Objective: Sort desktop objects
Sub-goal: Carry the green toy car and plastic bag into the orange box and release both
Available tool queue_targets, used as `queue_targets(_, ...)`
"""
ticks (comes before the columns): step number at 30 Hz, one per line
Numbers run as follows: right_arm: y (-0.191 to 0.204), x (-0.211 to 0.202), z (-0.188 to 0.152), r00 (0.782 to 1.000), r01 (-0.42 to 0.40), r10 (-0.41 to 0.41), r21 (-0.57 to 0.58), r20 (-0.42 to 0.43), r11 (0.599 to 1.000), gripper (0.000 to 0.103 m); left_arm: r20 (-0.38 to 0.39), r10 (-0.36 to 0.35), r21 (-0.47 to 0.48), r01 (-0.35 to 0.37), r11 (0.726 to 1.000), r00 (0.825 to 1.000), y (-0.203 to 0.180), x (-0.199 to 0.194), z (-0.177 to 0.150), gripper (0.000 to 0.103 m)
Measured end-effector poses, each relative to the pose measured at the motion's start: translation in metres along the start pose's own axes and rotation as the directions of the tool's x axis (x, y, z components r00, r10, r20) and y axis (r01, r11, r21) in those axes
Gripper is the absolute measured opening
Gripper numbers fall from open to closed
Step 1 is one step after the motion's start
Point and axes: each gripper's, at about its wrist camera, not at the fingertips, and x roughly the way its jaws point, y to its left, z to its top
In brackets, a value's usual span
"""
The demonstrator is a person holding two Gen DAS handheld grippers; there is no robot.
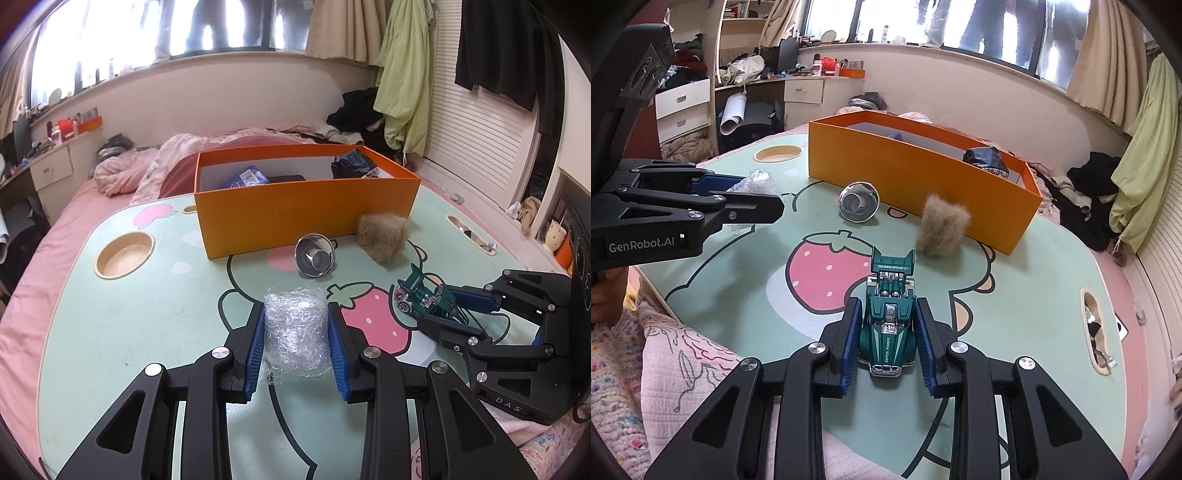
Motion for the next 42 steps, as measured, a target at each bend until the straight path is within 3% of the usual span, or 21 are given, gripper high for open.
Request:
queue_targets(11, -0.001, -0.001, 0.0, 1.0, 0.003, -0.003, -0.001, 0.003, 1.0, 0.03, 0.003, 0.005, -0.001, -0.005, 1.0, 1.0, 0.0, -0.001, 0.0, 0.031)
queue_targets(23, 0.001, -0.002, 0.0, 1.0, 0.002, -0.002, -0.001, 0.001, 1.0, 0.03, 0.015, 0.075, 0.026, -0.075, 0.997, 0.997, -0.007, -0.005, -0.001, 0.031)
queue_targets(28, 0.0, -0.002, 0.0, 1.0, 0.0, 0.0, 0.002, 0.003, 1.0, 0.03, 0.035, 0.16, 0.042, -0.162, 0.986, 0.986, -0.011, -0.009, -0.001, 0.031)
queue_targets(33, -0.006, -0.002, 0.005, 1.0, 0.001, -0.001, 0.022, 0.015, 1.0, 0.03, 0.092, 0.287, 0.081, -0.295, 0.952, 0.953, -0.02, -0.019, 0.001, 0.031)
queue_targets(36, -0.01, -0.005, 0.011, 1.0, -0.007, 0.006, 0.043, 0.03, 0.999, 0.03, 0.108, 0.27, 0.071, -0.279, 0.958, 0.957, -0.017, -0.023, 0.007, 0.031)
queue_targets(40, -0.025, -0.013, 0.032, 0.996, -0.059, 0.051, 0.116, 0.071, 0.992, 0.03, 0.077, 0.106, -0.001, -0.106, 0.994, 0.991, -0.001, -0.02, 0.028, 0.031)
queue_targets(42, -0.035, -0.016, 0.049, 0.993, -0.072, 0.058, 0.15, 0.101, 0.986, 0.03, 0.083, 0.053, -0.037, -0.05, 0.998, 0.995, 0.008, -0.014, 0.048, 0.031)
